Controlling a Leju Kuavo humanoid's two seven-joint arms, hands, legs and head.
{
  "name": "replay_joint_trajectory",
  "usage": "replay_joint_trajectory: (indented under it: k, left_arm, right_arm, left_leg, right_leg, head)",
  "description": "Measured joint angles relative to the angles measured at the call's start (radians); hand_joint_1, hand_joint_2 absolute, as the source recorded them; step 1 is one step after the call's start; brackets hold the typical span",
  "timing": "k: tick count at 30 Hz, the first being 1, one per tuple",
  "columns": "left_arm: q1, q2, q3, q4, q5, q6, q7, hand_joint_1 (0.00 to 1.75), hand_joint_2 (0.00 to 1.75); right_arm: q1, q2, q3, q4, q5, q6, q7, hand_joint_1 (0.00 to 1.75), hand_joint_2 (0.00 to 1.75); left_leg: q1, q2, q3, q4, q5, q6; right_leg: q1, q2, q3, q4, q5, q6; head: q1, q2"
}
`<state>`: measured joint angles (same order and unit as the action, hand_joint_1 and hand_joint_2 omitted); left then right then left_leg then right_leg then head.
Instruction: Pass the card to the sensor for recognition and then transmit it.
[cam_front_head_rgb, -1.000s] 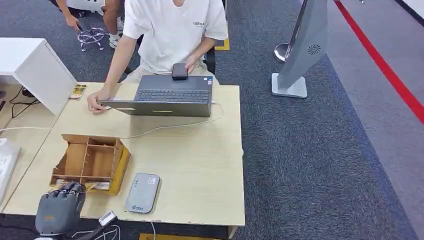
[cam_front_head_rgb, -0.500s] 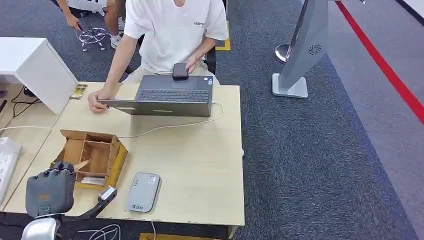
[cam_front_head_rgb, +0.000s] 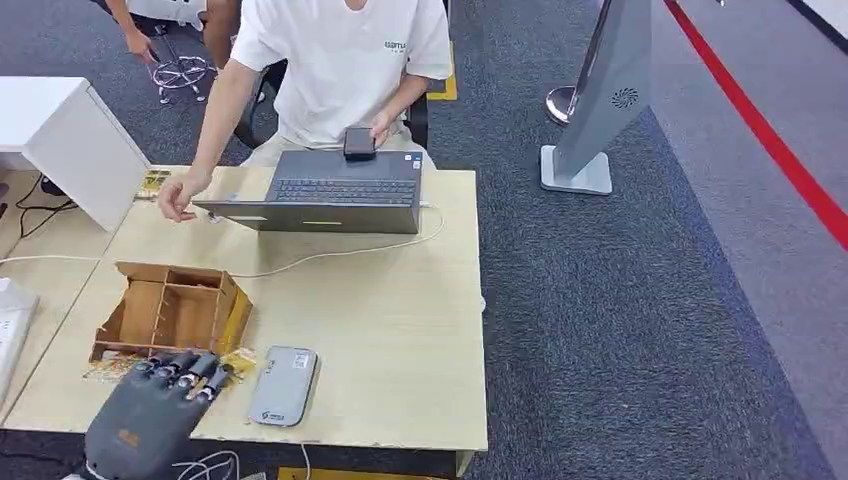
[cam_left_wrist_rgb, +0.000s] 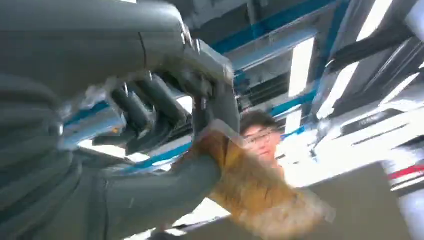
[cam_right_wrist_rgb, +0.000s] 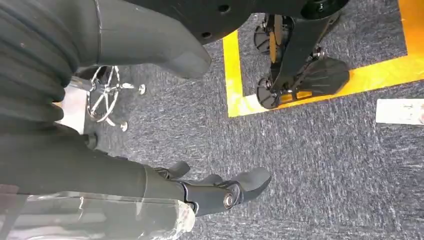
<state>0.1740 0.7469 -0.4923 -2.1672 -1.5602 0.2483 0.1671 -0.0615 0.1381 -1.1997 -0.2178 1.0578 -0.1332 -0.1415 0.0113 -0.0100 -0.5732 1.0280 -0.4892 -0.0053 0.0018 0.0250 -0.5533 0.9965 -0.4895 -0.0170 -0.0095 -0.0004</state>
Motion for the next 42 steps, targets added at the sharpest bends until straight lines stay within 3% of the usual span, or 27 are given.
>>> replay_joint_trajectory:
  k: [2, 4, 5, 6, 9, 12, 14, 17, 24, 25, 27, 33, 34, 42]
  left_arm:
    - [0.013, -0.042, 0.055, -0.004, 0.005, -0.004, -0.017, 1.75, 1.75]
    - [-0.027, -0.092, 0.105, 0.002, 0.033, -0.065, -0.028, 1.75, 1.75]
    - [-0.120, -0.145, 0.156, 0.043, 0.062, -0.132, -0.034, 1.75, 1.75]
    - [-0.176, -0.179, 0.188, 0.091, 0.054, -0.153, -0.032, 1.75, 1.75]
    - [-0.340, -0.249, 0.258, 0.284, 0.007, -0.124, -0.016, 1.75, 1.75]
    - [-0.460, -0.280, 0.310, 0.490, 0.000, -0.048, -0.017, 1.75, 1.75]
    - [-0.495, -0.297, 0.328, 0.566, 0.000, -0.027, -0.018, 1.75, 1.75]
    - [-0.521, -0.315, 0.339, 0.630, 0.000, -0.029, -0.016, 1.75, 1.75]
    - [-0.536, -0.327, 0.345, 0.668, 0.000, -0.033, -0.007, 1.75, 1.75]
    - [-0.541, -0.331, 0.346, 0.688, 0.000, -0.034, 0.008, 1.75, 1.75]
    - [-0.591, -0.357, 0.357, 0.831, 0.000, 0.029, 0.028, 1.75, 1.75]
    - [-0.625, -0.376, 0.358, 0.914, 0.000, 0.037, 0.036, 1.75, 1.75]
    - [-0.628, -0.379, 0.358, 0.923, 0.000, 0.037, 0.036, 0.00, 1.75]
    - [-0.617, -0.413, 0.435, 0.943, 0.021, 0.076, -0.042, 0.00, 1.75]
  right_arm:
    - [0.000, 0.000, 0.000, 0.000, 0.009, 0.000, 0.000, 0.00, 1.75]
    - [0.002, 0.000, 0.001, 0.000, 0.034, 0.004, -0.002, 0.00, 1.75]
    - [0.002, 0.000, 0.007, 0.000, 0.061, 0.010, -0.006, 0.00, 1.75]
    - [-0.001, 0.000, 0.013, 0.000, 0.079, 0.015, -0.010, 0.00, 1.75]
    - [-0.008, 0.000, 0.038, 0.001, 0.120, 0.022, -0.012, 0.00, 1.75]
    - [-0.009, 0.000, 0.059, 0.002, 0.137, 0.021, -0.011, 0.00, 1.75]
    - [-0.008, 0.000, 0.064, 0.002, 0.139, 0.021, -0.011, 0.00, 1.75]
    - [-0.008, 0.000, 0.072, 0.003, 0.139, 0.021, -0.011, 0.00, 1.75]
    - [-0.008, 0.000, 0.079, 0.004, 0.140, 0.021, -0.011, 0.00, 1.75]
    - [-0.008, 0.000, 0.082, 0.005, 0.145, 0.021, -0.011, 0.00, 1.75]
    - [-0.009, 0.000, 0.092, 0.009, 0.161, 0.021, 0.000, 0.00, 1.75]
    - [-0.008, 0.000, 0.103, 0.011, 0.164, 0.021, 0.001, 0.00, 1.75]
    - [-0.008, 0.000, 0.103, 0.011, 0.164, 0.021, 0.001, 0.00, 1.75]
    - [-0.008, 0.000, 0.107, 0.011, 0.172, 0.019, 0.001, 0.00, 1.75]
  left_leg:
    - [0.000, 0.000, 0.001, 0.000, 0.000, 0.000]
    - [0.000, -0.003, 0.000, 0.000, 0.000, 0.000]
    - [0.000, -0.010, -0.001, 0.000, 0.003, 0.002]
    - [0.000, -0.012, -0.001, 0.000, 0.003, 0.001]
    - [0.000, -0.011, -0.001, 0.000, 0.007, 0.000]
    - [0.000, -0.008, -0.001, 0.000, 0.008, -0.001]
    - [0.000, -0.006, -0.001, 0.000, 0.008, -0.001]
    - [0.000, -0.006, -0.001, 0.000, 0.007, -0.001]
    - [0.000, -0.005, -0.002, 0.000, 0.007, -0.001]
    - [0.000, -0.004, -0.003, 0.000, 0.007, -0.001]
    - [0.000, -0.004, -0.004, 0.000, 0.007, -0.001]
    - [0.000, -0.004, -0.004, 0.000, 0.007, -0.001]
    - [0.000, -0.004, -0.004, 0.000, 0.007, -0.001]
    - [0.000, -0.004, -0.005, 0.000, 0.007, -0.001]
  right_leg:
    - [-0.001, 0.000, 0.000, 0.000, 0.000, 0.000]
    - [-0.001, -0.004, -0.002, -0.001, 0.000, 0.001]
    - [-0.001, -0.010, -0.002, -0.001, 0.000, 0.001]
    - [-0.001, -0.011, -0.001, -0.001, 0.000, 0.001]
    - [0.000, -0.011, 0.001, 0.000, 0.003, -0.001]
    - [0.000, -0.008, 0.000, 0.002, 0.006, -0.001]
    - [0.000, -0.005, -0.001, 0.002, 0.006, -0.001]
    - [0.000, -0.004, -0.002, 0.002, 0.006, -0.001]
    - [0.000, -0.004, -0.002, 0.001, 0.005, -0.001]
    - [0.000, -0.003, -0.004, 0.001, 0.005, -0.001]
    - [0.000, -0.003, -0.005, 0.001, 0.005, -0.001]
    - [0.000, -0.003, -0.005, 0.002, 0.005, -0.001]
    - [0.000, -0.003, -0.005, 0.001, 0.005, -0.001]
    - [0.000, -0.003, -0.005, 0.001, 0.005, -0.001]
  head:
    - [-0.003, 0.000]
    - [-0.003, 0.000]
    - [-0.002, 0.000]
    - [-0.002, 0.000]
    - [-0.002, 0.000]
    - [-0.003, 0.000]
    - [-0.003, 0.000]
    - [-0.003, 0.000]
    - [-0.003, 0.000]
    - [-0.003, 0.000]
    - [-0.003, 0.000]
    - [-0.003, 0.000]
    - [-0.003, 0.000]
    - [-0.003, 0.000]
